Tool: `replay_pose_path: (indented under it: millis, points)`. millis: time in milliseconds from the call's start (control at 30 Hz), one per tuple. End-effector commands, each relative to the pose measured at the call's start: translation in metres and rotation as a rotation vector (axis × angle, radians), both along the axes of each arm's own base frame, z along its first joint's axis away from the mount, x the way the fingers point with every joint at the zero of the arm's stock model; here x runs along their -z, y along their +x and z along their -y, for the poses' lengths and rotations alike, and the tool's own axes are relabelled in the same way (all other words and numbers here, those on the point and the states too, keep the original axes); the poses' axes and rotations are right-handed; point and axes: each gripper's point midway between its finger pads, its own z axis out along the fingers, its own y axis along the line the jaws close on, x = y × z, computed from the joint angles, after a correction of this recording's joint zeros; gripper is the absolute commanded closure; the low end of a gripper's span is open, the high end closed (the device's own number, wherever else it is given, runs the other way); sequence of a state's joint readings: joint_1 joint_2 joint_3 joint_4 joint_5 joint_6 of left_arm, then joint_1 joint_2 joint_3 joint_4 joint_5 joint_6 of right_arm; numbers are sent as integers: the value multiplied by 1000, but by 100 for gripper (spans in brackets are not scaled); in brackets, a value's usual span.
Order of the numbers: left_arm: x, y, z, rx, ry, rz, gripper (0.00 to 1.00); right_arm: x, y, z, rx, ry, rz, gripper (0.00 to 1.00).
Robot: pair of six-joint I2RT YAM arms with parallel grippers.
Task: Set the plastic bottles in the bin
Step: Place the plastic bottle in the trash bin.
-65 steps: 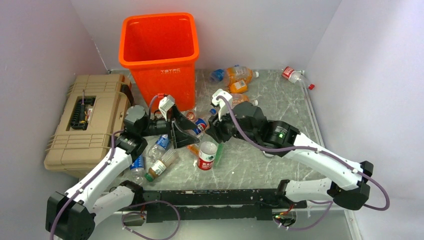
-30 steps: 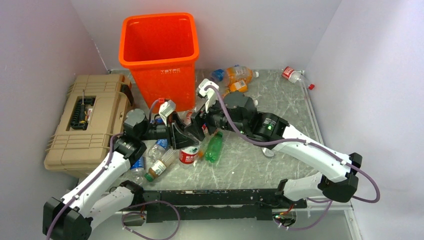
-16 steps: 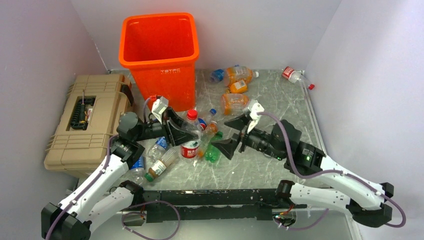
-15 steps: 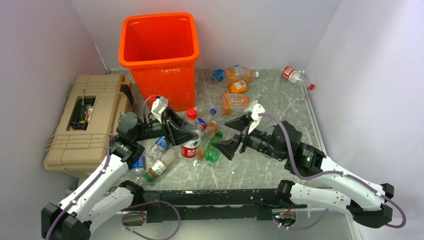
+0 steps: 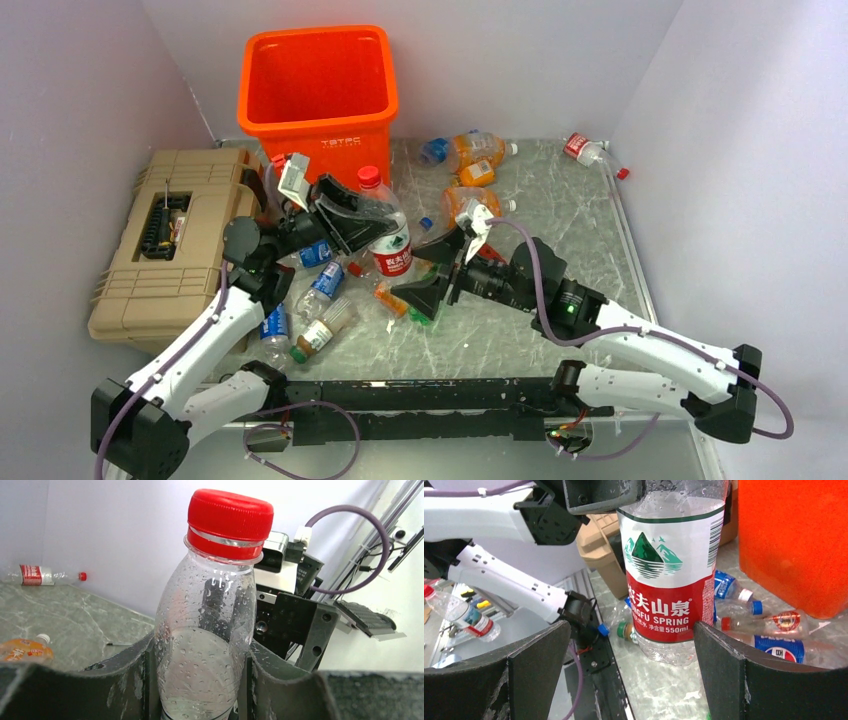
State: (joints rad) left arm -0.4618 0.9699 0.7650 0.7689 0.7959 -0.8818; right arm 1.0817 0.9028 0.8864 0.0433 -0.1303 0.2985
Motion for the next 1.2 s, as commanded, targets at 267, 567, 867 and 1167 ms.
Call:
replay_pose_path:
  millis: [267, 567, 867, 1167]
  points:
    - [-31, -17, -6, 22, -71, 66, 69, -41, 36, -30, 113, 113, -3, 14]
    - [-23, -19, -9, -22, -6, 67, 73, -41, 55, -32, 194, 82, 26, 1]
    - [-21, -24, -11, -20, 4, 74, 77, -40, 40, -53, 57, 29, 68, 10]
    - [-15, -23, -11, -33, 74, 55, 56, -28, 45, -71, 34, -5, 66, 38]
